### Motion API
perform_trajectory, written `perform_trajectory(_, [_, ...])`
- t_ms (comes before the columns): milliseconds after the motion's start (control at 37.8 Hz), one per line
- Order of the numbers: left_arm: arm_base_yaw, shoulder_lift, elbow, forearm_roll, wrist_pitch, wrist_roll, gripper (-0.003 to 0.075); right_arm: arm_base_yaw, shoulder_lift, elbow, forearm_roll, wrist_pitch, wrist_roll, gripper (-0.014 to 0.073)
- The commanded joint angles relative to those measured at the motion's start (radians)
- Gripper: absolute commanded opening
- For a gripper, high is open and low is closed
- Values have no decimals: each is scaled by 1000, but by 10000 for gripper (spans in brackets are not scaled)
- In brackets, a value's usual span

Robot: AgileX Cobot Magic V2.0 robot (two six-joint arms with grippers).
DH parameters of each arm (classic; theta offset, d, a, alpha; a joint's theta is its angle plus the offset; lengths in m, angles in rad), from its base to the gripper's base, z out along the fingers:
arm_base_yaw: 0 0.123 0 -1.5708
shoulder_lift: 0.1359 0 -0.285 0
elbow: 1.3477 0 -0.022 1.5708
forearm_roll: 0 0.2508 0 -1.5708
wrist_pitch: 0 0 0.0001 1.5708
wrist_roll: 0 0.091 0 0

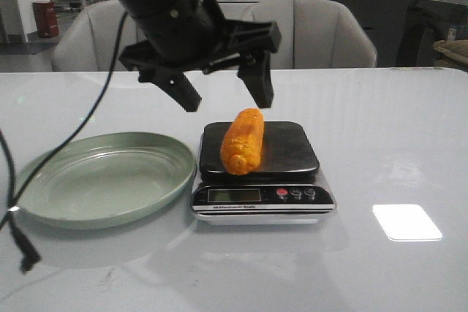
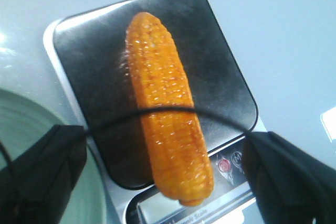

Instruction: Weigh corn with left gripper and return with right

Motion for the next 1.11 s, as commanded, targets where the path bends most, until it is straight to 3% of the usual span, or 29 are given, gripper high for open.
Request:
perform_trajectory(0, [45,-160,60,9,-94,-1,638,-5,-19,7,-9,-81,-6,196])
perform_trajectory(397, [272,-672,464,73,-92,-1,638,-5,-19,7,-9,-81,-6,196])
perform_trajectory(872, [274,-1232,729,168,47,3,638,-5,-19,7,-9,-81,-6,196])
perform_trajectory(1084, [274,-1505,800,179,103,88,613,-5,-19,7,-9,-81,-6,196])
